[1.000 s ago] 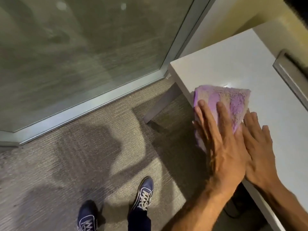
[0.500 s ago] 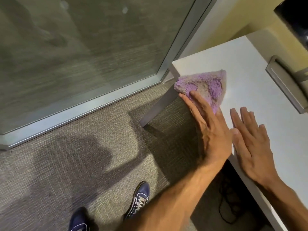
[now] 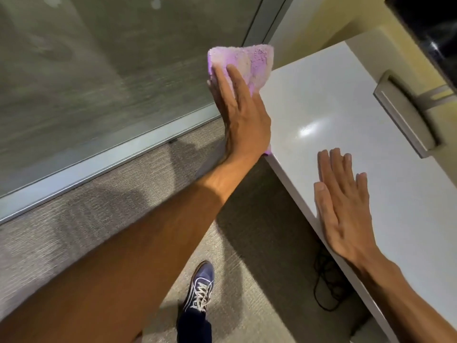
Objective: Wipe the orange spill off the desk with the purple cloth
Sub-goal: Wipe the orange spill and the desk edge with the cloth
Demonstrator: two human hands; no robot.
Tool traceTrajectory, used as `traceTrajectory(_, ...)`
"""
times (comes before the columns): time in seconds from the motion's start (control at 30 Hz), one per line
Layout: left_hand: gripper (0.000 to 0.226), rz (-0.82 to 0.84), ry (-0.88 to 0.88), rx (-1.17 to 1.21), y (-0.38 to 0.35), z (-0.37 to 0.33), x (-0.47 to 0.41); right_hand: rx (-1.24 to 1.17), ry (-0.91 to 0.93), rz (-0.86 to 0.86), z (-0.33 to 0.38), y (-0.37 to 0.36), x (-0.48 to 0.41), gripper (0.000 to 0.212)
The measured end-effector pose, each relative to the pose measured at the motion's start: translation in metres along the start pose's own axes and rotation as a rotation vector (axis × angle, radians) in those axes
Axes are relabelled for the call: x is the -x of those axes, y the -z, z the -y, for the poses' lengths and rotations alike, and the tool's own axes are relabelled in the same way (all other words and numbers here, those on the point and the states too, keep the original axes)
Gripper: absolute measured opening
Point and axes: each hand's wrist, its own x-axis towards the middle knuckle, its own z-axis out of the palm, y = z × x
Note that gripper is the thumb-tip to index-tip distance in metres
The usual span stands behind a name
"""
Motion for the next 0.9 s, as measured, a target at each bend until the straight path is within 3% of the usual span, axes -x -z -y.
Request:
traceTrajectory(0.17, 0.025, 0.175, -0.114, -0.146, 0.023, -0.002, -0.034, 0.006, 0.016, 0.026, 0.003, 0.005, -0.001, 0.058)
traceTrajectory(0.57, 0.035, 0.698, -0.252, -0.544, 0.024, -0.021, -0.099, 0.020, 0.006, 0.016, 0.000, 0.001, -0.004, 0.061)
traceTrajectory(0.9, 0.031, 0.849, -0.385, -0.629, -0.004, -0.031, -0.114, 0.062, -0.033, 0.050, 0.001, 0.005, -0.003, 0.061)
